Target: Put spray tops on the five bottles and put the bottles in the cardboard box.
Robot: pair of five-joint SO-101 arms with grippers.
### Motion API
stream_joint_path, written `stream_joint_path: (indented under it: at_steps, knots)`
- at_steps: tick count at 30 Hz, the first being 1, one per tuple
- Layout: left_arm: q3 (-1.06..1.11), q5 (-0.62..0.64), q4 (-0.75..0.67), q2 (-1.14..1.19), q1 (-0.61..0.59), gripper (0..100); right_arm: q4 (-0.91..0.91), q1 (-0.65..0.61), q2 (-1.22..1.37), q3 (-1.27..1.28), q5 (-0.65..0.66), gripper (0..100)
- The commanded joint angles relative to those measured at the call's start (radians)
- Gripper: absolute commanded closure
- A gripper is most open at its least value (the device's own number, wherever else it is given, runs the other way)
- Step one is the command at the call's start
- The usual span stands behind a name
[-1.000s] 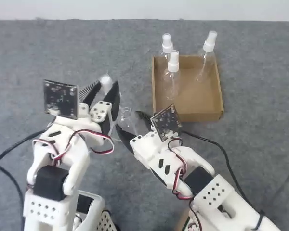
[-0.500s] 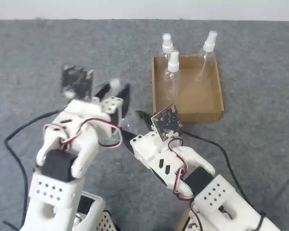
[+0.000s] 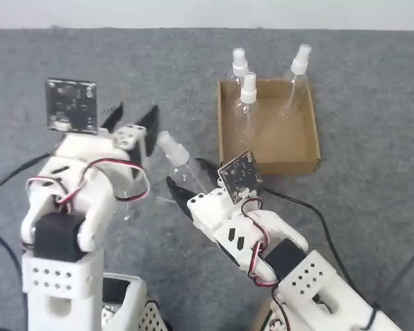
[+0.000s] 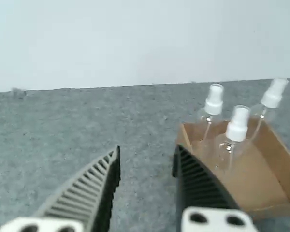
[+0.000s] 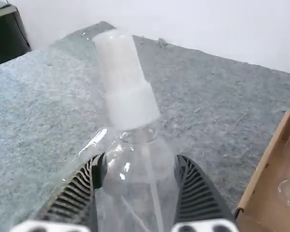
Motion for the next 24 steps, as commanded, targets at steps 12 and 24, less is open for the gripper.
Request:
stream_joint_path:
  at_steps: [12,24]
  knots:
    - [0.282,-0.011,-0.196,0.012,0.206,88,-0.019,0.012,-0.031,-0.005,-0.006,99.3]
    - [0.166,-0.012,-0.149,-0.057,0.044,88,0.019,0.015,-0.038,-0.011,-0.006,99.3]
